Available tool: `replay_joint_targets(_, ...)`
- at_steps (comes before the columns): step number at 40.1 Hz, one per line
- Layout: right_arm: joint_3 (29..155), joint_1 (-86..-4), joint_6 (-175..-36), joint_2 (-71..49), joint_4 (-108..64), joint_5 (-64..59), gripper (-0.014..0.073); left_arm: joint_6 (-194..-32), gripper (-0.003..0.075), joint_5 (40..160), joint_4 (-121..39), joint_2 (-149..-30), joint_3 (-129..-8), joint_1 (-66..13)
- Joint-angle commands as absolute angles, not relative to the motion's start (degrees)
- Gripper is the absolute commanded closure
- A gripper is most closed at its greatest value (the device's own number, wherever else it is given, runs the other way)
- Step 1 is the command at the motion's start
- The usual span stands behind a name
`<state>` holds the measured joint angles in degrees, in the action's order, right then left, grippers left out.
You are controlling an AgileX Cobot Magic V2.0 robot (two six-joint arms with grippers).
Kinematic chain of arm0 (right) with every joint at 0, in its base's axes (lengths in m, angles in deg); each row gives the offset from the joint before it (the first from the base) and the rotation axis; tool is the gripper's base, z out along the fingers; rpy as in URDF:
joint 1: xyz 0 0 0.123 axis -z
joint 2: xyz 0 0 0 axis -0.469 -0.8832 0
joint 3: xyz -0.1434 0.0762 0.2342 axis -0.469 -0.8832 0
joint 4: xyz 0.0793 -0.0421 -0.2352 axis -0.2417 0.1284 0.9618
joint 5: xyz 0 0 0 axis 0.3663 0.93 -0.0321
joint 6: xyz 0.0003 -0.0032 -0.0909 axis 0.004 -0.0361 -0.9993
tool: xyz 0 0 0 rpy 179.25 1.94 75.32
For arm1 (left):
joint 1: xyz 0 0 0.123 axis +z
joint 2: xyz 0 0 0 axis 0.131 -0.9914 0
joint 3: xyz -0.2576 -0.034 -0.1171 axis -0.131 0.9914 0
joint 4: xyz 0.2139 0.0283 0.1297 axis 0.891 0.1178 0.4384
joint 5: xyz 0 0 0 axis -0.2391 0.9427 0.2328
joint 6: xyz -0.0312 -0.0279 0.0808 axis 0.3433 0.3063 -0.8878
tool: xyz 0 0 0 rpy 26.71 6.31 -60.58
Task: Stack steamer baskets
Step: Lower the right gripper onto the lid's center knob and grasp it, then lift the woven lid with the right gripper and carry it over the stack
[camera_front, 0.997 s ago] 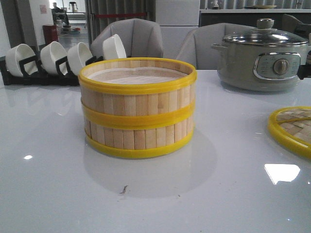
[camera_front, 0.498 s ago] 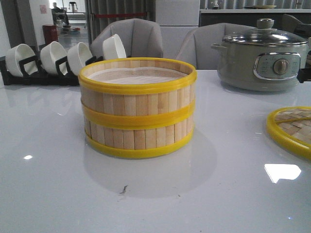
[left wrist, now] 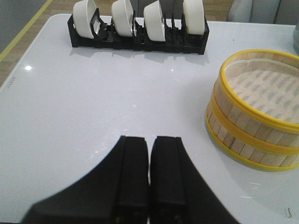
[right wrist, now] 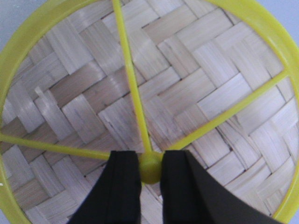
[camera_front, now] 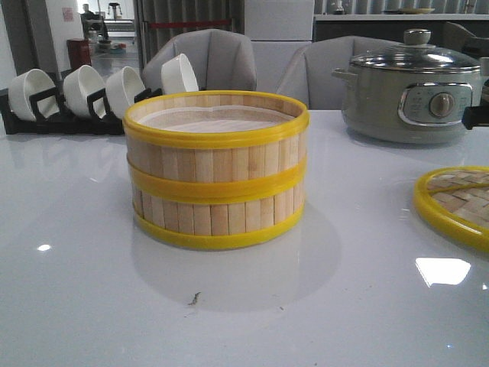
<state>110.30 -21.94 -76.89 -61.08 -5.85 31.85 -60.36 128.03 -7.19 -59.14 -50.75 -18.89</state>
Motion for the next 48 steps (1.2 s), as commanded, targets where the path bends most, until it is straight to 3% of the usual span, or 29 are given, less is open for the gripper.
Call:
replay_joint_targets(1,112.41,-24.07,-77.23,-54.96,-5.75,30.72,0.054,-59.86,0.0624,123.1,-7.23,-59.44,-52.42,-18.85)
replay_joint_targets(23,133.58,-43.84,-77.23,-52.39,-6.73,40.01,0.054,-59.86,0.0624,123.1,-7.23,-59.44,-52.42,-18.85)
replay_joint_targets(33,145.41,-52.45,-77.23,-58.77,-8.99,42.03,0.054,-59.86,0.0624,123.1,-7.23,-59.44,-52.42,-18.85)
replay_joint_targets(48,158.8,-57.79,-77.29,-69.23,-9.56,44.32,0.054,-59.86,0.0624,123.1,-7.23,-59.44,-52.42,-18.85)
